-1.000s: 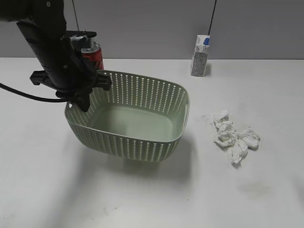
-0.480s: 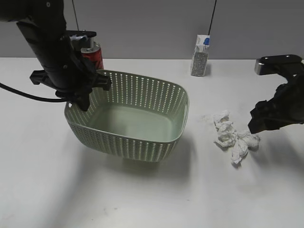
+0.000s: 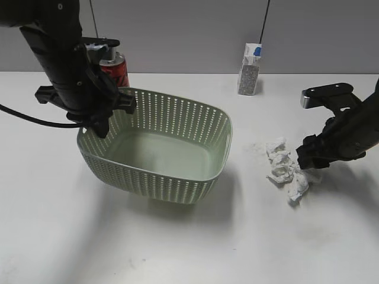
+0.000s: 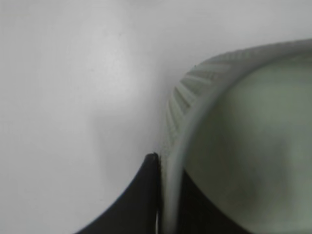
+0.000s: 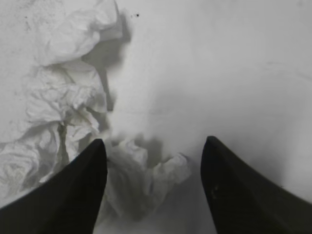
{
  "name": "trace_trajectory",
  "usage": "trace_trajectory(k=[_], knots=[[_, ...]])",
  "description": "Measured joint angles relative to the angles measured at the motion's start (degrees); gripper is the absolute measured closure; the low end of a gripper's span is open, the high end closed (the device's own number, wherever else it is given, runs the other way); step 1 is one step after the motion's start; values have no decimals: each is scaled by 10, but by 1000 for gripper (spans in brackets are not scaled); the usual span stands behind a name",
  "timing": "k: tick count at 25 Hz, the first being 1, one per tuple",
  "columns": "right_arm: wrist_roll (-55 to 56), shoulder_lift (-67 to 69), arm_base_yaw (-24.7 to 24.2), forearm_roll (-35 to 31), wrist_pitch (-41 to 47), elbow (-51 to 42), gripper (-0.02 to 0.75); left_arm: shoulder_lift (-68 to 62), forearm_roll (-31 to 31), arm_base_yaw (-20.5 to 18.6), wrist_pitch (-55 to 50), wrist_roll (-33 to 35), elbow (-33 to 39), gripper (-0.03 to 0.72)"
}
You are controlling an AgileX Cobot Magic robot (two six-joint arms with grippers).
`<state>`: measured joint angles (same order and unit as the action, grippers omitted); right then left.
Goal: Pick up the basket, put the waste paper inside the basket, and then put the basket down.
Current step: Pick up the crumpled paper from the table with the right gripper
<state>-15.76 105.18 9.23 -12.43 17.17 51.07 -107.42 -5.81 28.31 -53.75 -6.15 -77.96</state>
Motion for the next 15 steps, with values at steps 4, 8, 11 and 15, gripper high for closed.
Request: trace_trajectory(k=[4, 8, 11, 15], knots=[[0, 21, 0, -29, -6, 0, 292, 0, 2, 0, 0, 0, 0, 688], [0, 34, 0, -43, -6, 1, 363, 0, 3, 0, -1, 0, 0, 688], [0, 33, 0, -44, -6, 1, 522, 0, 3, 0, -1, 0, 0, 688], [0, 7, 0, -44, -5, 1, 703, 0, 3, 0, -1, 0, 0, 688]])
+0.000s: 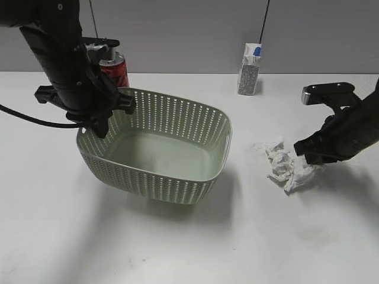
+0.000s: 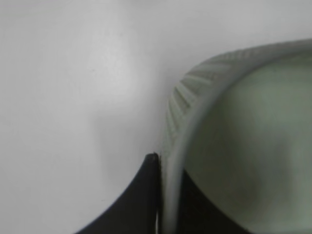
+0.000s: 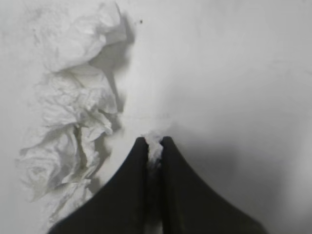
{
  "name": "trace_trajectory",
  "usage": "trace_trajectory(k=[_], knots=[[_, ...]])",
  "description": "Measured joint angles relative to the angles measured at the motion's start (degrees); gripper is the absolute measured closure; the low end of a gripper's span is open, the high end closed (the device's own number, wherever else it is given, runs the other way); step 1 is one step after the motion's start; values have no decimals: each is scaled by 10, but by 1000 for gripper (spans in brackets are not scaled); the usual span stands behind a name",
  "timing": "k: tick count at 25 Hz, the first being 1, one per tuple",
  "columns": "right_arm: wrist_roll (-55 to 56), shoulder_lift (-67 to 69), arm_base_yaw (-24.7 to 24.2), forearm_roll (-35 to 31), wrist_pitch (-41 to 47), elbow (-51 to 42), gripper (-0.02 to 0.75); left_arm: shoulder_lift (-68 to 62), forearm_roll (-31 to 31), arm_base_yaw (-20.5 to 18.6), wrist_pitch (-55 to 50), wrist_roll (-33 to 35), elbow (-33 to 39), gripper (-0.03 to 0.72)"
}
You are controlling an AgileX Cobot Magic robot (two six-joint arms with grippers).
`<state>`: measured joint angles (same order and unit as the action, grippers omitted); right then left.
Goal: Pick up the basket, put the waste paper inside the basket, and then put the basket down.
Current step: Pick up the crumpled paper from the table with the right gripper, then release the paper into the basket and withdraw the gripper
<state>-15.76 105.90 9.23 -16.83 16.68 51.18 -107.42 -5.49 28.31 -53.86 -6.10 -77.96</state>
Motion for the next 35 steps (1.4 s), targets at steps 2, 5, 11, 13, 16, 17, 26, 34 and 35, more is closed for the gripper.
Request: trace_trajectory(k=[2, 5, 11, 13, 16, 17, 26, 34, 35], knots=[[0, -22, 0, 0, 3, 0, 718, 0, 0, 0, 0, 0, 0, 688], [0, -64, 0, 0, 17, 0, 722, 0, 0, 0, 0, 0, 0, 688], [0, -149, 0, -8, 65, 0, 723, 0, 0, 0, 0, 0, 0, 688], [-10, -179, 9, -30, 79, 4, 723, 0, 0, 0, 0, 0, 0, 688], [-41, -215, 48, -66, 94, 30, 724, 0, -2, 0, 0, 0, 0, 688], [-47, -221, 70, -76, 97, 50, 724, 0, -2, 0, 0, 0, 0, 688], [-59, -145, 265, -91, -2, 169, 724, 0, -14, 0, 0, 0, 0, 688], [-60, -44, 285, -90, 19, 173, 414, 0, -23, 0, 2, 0, 0, 688], [-60, -44, 285, -89, 19, 173, 329, 0, -23, 0, 3, 0, 0, 688]])
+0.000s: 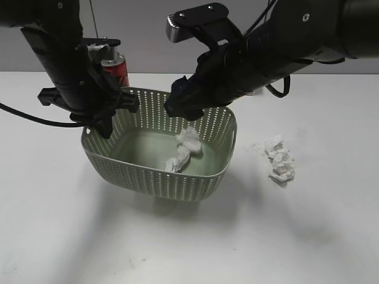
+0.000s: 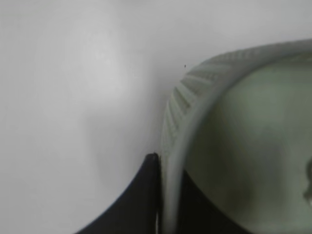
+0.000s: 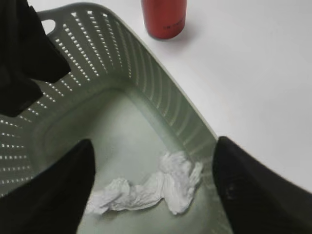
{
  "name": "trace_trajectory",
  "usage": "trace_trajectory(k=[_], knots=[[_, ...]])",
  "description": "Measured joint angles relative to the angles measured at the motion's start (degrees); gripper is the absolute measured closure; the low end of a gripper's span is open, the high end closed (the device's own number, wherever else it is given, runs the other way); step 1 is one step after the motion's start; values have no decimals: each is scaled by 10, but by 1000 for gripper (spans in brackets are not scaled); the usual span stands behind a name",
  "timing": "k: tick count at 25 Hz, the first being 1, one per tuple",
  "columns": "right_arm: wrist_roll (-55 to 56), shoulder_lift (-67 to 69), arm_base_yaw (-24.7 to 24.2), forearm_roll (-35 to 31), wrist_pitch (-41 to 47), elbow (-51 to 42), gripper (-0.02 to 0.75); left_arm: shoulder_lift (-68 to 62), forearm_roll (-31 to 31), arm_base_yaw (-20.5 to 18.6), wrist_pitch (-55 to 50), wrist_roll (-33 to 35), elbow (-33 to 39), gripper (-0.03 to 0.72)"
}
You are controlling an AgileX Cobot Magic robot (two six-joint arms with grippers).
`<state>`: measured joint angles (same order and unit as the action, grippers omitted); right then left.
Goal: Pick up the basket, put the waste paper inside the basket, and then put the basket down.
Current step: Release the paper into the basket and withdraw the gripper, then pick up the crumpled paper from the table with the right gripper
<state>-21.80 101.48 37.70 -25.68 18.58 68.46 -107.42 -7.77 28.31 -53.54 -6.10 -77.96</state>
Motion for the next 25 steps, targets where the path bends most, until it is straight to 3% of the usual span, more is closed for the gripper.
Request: trace_trajectory(k=[2, 5, 8, 12, 18, 25], knots=[[0, -1, 0, 11, -3, 2, 160, 0, -2, 0, 3, 0, 0, 688], [6, -8, 0, 44, 8, 14, 80, 0, -4, 0, 6, 0, 0, 688], [85, -29, -9, 115, 48, 37, 87, 0, -4, 0, 5, 0, 0, 688], [199, -61, -70, 216, 101, 54, 106, 0, -2, 0, 3, 0, 0, 688], [227, -31, -178, 241, 144, 54, 150, 0, -2, 0, 2, 0, 0, 688], [229, 91, -188, 251, 141, 54, 157, 0, -2, 0, 3, 0, 0, 688]])
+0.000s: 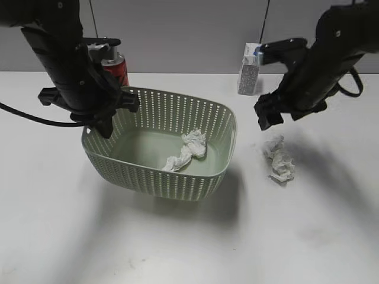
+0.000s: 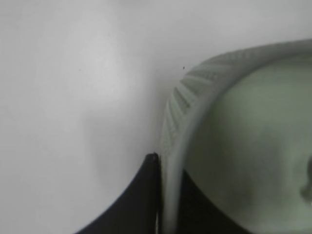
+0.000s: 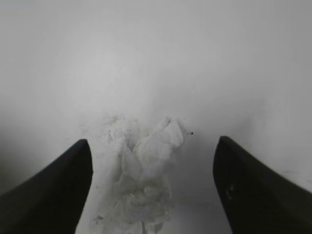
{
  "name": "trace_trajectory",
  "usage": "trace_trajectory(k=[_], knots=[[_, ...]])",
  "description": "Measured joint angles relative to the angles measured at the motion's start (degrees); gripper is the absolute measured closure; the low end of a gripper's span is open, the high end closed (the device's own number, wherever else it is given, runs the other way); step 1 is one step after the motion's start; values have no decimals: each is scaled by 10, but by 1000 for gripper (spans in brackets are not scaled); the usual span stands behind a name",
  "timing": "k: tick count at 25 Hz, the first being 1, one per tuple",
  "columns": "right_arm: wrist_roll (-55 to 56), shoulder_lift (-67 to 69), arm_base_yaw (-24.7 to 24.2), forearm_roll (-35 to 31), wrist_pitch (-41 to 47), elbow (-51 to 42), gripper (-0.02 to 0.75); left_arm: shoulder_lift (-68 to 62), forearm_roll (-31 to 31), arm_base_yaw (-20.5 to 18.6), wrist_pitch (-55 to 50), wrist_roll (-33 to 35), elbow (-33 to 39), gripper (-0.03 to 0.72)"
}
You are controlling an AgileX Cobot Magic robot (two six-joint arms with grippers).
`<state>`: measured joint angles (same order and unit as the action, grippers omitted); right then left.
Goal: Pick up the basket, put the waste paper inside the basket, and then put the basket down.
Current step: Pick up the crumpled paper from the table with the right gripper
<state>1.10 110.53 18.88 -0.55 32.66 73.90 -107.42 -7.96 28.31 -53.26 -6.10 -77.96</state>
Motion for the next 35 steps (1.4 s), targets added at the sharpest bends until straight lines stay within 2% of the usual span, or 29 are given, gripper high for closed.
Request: trace_trajectory(k=[14, 17, 20, 26, 29, 35], knots=[[1, 97, 0, 2, -13, -1, 160, 0, 3, 0, 6, 0, 0, 688], [1, 97, 0, 2, -16, -1, 192, 0, 3, 0, 7, 0, 0, 688], [1, 97, 0, 2, -26, -1, 288, 0, 3, 0, 9, 0, 0, 688], [1, 97, 0, -2, -29, -1, 664, 0, 4, 0, 10, 0, 0, 688], [1, 96, 0, -4, -29, -1, 720, 0, 4, 0, 10, 0, 0, 688], [2, 39, 0, -29, -28, 24, 727, 0, 4, 0, 10, 0, 0, 688]])
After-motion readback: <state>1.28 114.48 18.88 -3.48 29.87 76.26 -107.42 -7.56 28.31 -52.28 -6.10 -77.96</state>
